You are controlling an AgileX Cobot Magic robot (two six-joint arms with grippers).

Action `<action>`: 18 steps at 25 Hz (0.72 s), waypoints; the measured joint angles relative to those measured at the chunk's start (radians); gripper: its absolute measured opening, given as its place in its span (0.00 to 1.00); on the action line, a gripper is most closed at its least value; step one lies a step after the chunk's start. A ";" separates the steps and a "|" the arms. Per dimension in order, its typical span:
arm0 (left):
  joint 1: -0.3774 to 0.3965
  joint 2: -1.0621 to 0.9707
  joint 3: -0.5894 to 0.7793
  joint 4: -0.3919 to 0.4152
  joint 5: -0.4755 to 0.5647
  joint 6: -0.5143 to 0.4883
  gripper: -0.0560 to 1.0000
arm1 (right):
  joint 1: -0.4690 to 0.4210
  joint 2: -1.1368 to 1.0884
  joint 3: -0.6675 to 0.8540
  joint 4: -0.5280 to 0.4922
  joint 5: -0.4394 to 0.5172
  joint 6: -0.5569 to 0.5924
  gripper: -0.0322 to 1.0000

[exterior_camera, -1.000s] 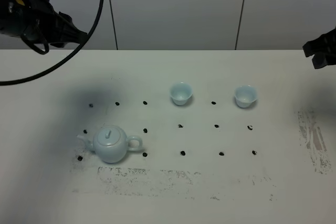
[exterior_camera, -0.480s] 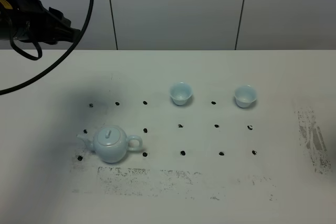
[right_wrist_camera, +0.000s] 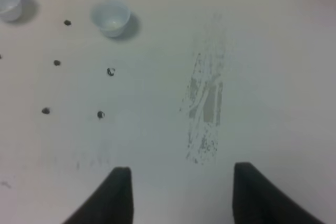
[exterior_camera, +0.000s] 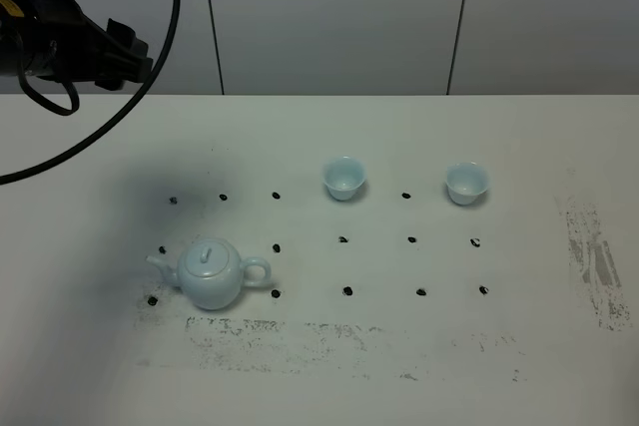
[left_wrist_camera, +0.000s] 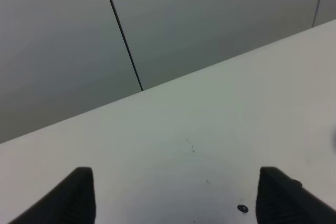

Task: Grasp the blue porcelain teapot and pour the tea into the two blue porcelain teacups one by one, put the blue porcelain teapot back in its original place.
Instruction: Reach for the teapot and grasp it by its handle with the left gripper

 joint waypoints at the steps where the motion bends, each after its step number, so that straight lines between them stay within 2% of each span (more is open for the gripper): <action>1: 0.000 0.000 0.000 0.002 0.001 0.000 0.68 | 0.000 -0.040 0.012 0.000 0.018 0.002 0.43; 9: 0.000 0.000 0.000 0.019 0.006 0.001 0.68 | 0.000 -0.287 0.025 0.000 0.137 0.037 0.43; 13: 0.000 0.000 0.000 0.022 0.006 0.001 0.68 | 0.000 -0.384 0.076 0.004 0.138 0.037 0.43; 18: 0.000 0.000 0.000 0.023 0.007 0.001 0.68 | 0.000 -0.509 0.234 0.022 0.116 0.038 0.43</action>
